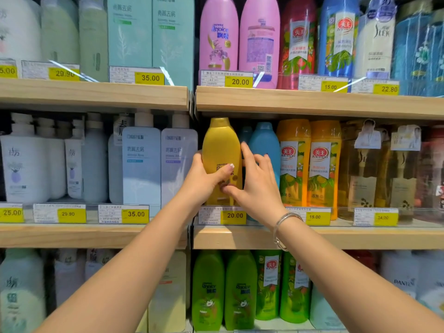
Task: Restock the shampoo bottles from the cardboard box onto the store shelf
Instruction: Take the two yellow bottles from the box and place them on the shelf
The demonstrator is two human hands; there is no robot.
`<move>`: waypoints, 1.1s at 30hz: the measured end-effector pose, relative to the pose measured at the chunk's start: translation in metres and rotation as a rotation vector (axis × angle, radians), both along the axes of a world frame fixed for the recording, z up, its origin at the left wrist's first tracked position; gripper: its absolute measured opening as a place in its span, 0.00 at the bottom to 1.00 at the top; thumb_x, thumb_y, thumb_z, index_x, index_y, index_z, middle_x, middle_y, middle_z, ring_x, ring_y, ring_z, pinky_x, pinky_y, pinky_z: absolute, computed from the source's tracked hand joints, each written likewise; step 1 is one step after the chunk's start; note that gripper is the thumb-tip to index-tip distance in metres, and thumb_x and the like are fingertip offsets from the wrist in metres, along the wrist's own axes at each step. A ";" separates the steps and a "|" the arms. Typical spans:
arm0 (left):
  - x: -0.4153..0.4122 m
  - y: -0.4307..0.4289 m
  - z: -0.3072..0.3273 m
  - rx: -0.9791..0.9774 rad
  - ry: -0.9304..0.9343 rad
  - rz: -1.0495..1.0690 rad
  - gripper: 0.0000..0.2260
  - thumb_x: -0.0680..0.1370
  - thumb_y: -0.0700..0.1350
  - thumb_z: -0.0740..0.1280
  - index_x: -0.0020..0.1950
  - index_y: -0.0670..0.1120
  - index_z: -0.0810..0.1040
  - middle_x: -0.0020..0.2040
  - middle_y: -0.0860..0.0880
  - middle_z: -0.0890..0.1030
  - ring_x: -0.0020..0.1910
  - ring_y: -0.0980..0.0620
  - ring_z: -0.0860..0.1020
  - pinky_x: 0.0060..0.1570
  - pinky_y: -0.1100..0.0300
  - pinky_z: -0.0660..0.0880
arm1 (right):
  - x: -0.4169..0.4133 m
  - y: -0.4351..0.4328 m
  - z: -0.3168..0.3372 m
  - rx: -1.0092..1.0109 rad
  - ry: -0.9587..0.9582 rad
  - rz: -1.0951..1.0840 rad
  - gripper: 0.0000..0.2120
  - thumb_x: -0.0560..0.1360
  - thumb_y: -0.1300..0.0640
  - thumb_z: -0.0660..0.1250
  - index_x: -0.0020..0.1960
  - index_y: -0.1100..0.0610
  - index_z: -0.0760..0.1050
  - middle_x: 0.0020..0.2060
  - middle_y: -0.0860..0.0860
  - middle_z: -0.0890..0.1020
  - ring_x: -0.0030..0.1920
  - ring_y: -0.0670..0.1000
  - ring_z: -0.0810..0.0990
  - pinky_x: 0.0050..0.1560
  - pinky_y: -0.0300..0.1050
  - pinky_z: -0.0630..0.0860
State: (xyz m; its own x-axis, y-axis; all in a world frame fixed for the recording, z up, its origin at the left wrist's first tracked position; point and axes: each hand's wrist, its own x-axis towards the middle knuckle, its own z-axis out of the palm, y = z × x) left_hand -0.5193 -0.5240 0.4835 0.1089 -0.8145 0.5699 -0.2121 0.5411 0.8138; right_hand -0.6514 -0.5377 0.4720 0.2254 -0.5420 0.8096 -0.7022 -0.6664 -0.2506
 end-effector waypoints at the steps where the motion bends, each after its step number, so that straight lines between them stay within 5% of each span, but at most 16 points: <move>1: -0.002 -0.002 0.001 0.022 -0.031 0.036 0.21 0.75 0.50 0.69 0.61 0.51 0.61 0.52 0.52 0.75 0.50 0.54 0.77 0.46 0.59 0.77 | 0.001 0.001 0.000 -0.035 0.031 -0.029 0.44 0.72 0.47 0.68 0.77 0.53 0.44 0.70 0.54 0.66 0.75 0.56 0.52 0.75 0.50 0.45; 4: -0.008 -0.007 0.005 0.025 -0.105 0.096 0.27 0.77 0.50 0.66 0.70 0.50 0.54 0.65 0.46 0.71 0.61 0.47 0.73 0.60 0.52 0.73 | 0.005 -0.002 -0.003 -0.124 0.110 -0.124 0.44 0.72 0.46 0.67 0.77 0.55 0.44 0.70 0.53 0.67 0.76 0.55 0.49 0.76 0.52 0.44; 7: -0.015 -0.008 0.005 0.018 -0.229 0.187 0.35 0.79 0.45 0.63 0.77 0.49 0.42 0.74 0.41 0.56 0.72 0.43 0.62 0.67 0.53 0.63 | 0.008 -0.009 -0.008 -0.155 0.205 -0.209 0.42 0.71 0.46 0.67 0.76 0.56 0.50 0.74 0.54 0.61 0.76 0.58 0.46 0.75 0.55 0.41; 17: -0.007 -0.003 -0.016 -0.170 -0.432 0.320 0.34 0.78 0.38 0.62 0.77 0.52 0.47 0.76 0.49 0.52 0.75 0.47 0.57 0.72 0.51 0.60 | 0.011 -0.013 -0.027 -0.312 0.194 -0.201 0.30 0.70 0.48 0.64 0.70 0.53 0.66 0.71 0.56 0.68 0.74 0.62 0.59 0.72 0.62 0.50; 25: 0.019 0.027 -0.065 -0.443 -0.435 0.597 0.27 0.75 0.43 0.64 0.73 0.44 0.62 0.73 0.50 0.61 0.72 0.52 0.59 0.69 0.68 0.53 | 0.026 0.018 -0.073 -0.360 -0.193 0.191 0.19 0.71 0.58 0.64 0.61 0.60 0.74 0.60 0.58 0.77 0.64 0.56 0.66 0.67 0.59 0.66; 33: 0.086 0.080 -0.184 -0.198 -0.441 0.837 0.26 0.75 0.47 0.64 0.71 0.40 0.65 0.73 0.40 0.64 0.72 0.46 0.60 0.72 0.51 0.55 | 0.091 0.061 -0.178 -0.043 -0.125 0.532 0.18 0.68 0.68 0.65 0.58 0.65 0.75 0.54 0.61 0.79 0.58 0.55 0.70 0.65 0.45 0.65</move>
State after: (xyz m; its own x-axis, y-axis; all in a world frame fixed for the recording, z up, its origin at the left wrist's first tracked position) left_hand -0.4333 -0.4445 0.2994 0.3540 -0.4548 0.8172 -0.8560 0.1944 0.4790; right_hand -0.5603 -0.4769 0.2940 0.3604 -0.3450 0.8666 -0.2320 -0.9330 -0.2750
